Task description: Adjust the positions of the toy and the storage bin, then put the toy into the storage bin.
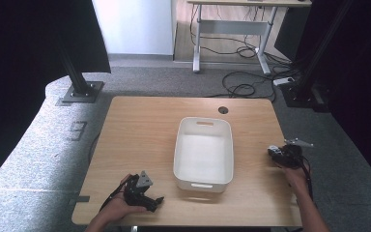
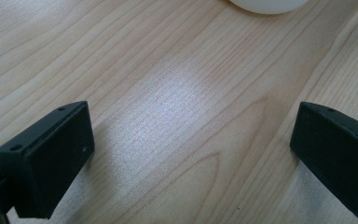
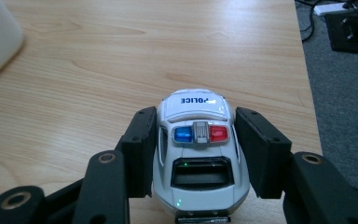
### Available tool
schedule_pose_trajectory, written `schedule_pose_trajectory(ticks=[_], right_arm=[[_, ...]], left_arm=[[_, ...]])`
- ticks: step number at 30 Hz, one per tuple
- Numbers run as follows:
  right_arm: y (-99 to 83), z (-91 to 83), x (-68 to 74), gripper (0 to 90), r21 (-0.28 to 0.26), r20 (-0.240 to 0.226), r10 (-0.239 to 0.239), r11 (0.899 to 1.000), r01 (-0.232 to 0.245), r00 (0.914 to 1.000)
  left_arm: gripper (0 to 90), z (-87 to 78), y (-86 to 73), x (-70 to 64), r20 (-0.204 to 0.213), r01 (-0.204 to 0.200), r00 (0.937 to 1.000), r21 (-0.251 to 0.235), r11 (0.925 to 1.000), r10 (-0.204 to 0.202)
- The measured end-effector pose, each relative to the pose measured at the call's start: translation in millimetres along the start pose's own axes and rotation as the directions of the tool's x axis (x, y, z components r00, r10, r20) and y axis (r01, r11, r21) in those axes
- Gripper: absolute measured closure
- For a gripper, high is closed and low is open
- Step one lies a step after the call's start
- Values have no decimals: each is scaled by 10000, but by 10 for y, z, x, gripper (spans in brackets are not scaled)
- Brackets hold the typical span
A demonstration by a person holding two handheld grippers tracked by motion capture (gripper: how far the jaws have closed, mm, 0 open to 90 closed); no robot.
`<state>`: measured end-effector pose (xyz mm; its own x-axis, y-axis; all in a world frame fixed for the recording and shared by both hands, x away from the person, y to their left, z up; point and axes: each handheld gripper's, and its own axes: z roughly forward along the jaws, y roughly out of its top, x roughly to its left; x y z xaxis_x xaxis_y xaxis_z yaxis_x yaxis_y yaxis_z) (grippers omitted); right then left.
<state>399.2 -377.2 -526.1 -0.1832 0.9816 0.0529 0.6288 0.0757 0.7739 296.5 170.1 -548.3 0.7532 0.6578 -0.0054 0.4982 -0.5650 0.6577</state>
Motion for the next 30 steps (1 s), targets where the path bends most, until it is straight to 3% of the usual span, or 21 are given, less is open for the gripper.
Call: schedule_pose_trajectory(ticks=[30], right_arm=[[46,-219,47,501,-435,-375,274,9986,-290,9989]], left_arm=[[0,2,1,5,37,-41,10000,-7,10000,41]])
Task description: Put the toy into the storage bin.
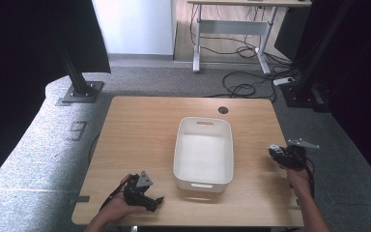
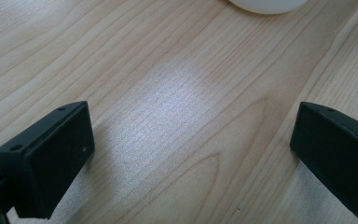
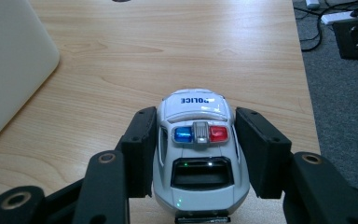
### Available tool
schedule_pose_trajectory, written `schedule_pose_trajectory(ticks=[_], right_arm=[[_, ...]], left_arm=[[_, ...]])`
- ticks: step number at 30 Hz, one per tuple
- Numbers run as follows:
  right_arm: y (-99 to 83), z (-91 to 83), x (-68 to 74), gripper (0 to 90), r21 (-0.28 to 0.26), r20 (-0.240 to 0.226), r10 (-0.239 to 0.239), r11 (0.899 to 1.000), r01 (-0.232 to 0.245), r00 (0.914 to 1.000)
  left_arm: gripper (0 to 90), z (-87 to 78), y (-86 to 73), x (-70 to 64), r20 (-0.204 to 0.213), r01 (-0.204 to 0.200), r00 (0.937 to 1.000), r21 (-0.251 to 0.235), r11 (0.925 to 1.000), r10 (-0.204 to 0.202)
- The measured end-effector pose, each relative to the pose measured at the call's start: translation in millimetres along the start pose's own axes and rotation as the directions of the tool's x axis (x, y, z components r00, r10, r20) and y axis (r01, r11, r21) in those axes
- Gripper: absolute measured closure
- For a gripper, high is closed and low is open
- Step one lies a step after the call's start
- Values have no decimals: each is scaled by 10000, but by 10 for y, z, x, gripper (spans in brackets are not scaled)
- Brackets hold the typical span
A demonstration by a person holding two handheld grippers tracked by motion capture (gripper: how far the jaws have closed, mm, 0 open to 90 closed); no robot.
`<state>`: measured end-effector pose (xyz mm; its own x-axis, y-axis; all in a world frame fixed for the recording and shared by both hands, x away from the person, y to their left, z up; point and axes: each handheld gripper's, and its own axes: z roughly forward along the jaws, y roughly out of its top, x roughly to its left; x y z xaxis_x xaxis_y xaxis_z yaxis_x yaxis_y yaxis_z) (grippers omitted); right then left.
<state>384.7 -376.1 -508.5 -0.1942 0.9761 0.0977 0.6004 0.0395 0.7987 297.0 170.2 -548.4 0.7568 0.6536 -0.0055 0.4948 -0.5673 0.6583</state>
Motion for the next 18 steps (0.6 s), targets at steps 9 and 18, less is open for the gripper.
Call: schedule_pose_trajectory(ticks=[9,18], right_arm=[[35,-56,42,501,-73,-120,-34,10000,33,9999],[89,-133,126,501,-263,-288,-347,9991,340,9990]], left_arm=[[0,0,1,0,2,-1,10000,7,10000,1],[0,0,1,1,4,-8,10000,7,10000,8]])
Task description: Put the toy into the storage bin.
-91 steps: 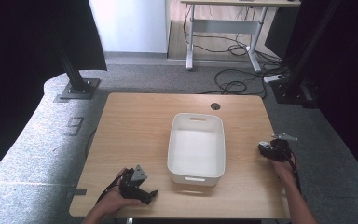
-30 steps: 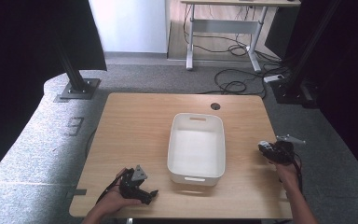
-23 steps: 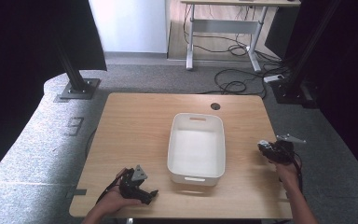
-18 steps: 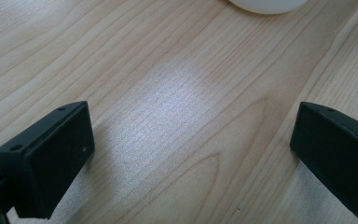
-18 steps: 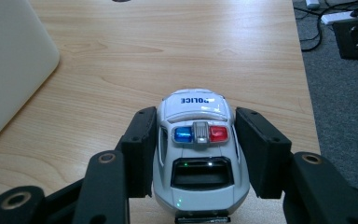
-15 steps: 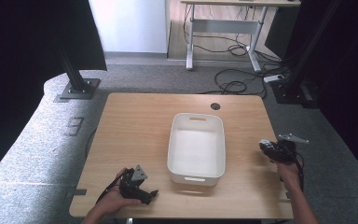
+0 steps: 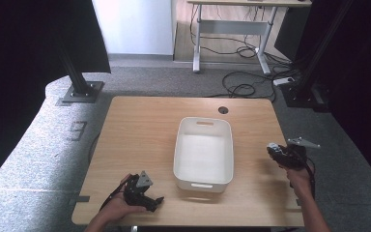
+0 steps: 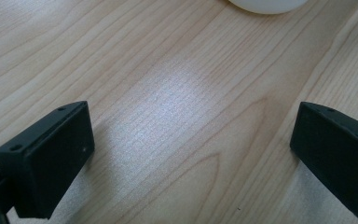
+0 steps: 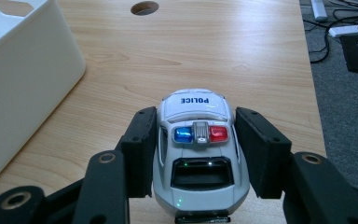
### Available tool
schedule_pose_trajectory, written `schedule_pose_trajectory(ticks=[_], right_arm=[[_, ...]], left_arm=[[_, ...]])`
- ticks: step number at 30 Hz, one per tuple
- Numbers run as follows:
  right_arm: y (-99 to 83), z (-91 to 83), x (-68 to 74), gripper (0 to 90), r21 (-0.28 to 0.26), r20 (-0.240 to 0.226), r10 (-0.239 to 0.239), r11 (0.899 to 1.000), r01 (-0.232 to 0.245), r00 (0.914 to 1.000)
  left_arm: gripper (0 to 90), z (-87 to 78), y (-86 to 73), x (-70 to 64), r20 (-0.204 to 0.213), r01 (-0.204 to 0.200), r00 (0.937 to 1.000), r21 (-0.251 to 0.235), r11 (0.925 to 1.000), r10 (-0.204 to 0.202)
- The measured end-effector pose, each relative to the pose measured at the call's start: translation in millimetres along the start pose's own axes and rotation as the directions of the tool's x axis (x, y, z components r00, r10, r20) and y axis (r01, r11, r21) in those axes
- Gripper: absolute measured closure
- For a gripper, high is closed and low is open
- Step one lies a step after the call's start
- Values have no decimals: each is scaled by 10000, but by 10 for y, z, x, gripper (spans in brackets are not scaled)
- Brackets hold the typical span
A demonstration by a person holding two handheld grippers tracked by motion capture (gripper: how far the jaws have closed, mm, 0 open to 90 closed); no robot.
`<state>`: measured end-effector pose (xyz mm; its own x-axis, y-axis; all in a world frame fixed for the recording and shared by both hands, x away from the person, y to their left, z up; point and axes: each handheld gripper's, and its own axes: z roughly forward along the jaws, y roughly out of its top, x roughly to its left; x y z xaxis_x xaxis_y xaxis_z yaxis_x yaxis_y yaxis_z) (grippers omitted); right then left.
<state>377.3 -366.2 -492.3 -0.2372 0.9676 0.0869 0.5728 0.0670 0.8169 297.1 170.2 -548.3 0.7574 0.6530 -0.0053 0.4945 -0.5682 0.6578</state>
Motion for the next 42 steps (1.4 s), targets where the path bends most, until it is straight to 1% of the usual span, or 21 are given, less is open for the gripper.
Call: schedule_pose_trajectory(ticks=[7,16,22,30,35,42], right_arm=[[21,-29,27,501,-76,-51,-36,10000,35,10000],[98,-126,81,501,-428,-198,-213,9989,205,9996],[119,-146,114,501,-481,-248,-274,9985,261,9993],[155,-192,145,501,-632,-339,-237,9978,215,9991],[171,-203,178,501,-635,-370,-323,9975,299,9988],[189,-209,226,501,-639,-485,-325,9975,294,9983]], left_arm=[[0,0,0,0,-1,-1,10000,5,10000,1],[0,0,1,0,-4,4,10000,6,10000,-4],[0,0,1,0,-5,2,10000,10,10000,-2],[0,0,1,0,-5,3,10000,9,10000,-3],[0,0,1,0,-3,3,10000,9,10000,-3],[0,0,1,0,-1,-4,10000,10,10000,4]])
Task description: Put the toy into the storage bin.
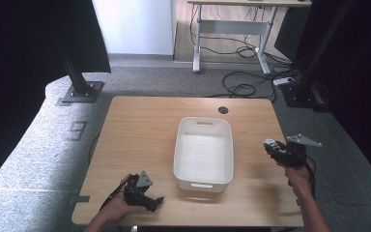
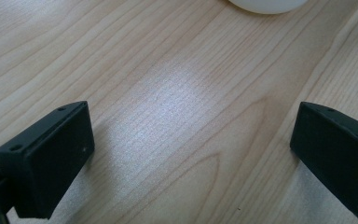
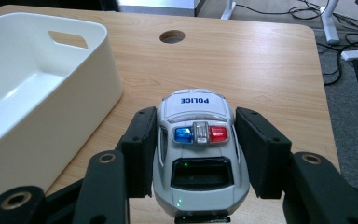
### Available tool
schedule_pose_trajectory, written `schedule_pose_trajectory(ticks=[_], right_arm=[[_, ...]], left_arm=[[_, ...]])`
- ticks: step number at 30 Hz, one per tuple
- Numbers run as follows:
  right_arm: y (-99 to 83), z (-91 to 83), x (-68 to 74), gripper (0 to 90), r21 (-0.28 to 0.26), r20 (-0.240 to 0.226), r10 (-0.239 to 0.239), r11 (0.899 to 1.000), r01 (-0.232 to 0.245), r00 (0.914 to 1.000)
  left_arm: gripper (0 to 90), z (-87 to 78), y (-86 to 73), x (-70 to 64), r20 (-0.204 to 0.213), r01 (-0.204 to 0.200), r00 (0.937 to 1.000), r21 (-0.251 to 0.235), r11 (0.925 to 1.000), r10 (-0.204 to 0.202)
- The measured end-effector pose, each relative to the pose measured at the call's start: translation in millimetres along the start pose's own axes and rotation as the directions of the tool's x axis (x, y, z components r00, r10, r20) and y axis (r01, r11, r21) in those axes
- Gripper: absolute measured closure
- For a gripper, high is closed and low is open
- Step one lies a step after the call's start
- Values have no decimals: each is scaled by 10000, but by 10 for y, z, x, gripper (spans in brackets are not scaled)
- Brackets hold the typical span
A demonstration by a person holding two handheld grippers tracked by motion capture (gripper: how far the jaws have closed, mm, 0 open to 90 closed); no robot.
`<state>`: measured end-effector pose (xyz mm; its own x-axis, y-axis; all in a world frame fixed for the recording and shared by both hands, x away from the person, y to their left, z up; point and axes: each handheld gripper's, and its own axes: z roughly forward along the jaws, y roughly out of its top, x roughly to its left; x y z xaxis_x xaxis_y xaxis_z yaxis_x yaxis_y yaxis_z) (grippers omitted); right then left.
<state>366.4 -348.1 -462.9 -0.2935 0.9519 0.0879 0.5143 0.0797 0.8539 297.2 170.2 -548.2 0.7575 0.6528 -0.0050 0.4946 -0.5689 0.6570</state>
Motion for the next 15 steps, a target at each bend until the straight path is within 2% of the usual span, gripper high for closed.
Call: schedule_pose_trajectory(ticks=[15], right_arm=[[20,6,98,502,-30,-189,-83,10000,83,9998]], left_arm=[[0,0,0,1,5,-5,10000,1,10000,5]])
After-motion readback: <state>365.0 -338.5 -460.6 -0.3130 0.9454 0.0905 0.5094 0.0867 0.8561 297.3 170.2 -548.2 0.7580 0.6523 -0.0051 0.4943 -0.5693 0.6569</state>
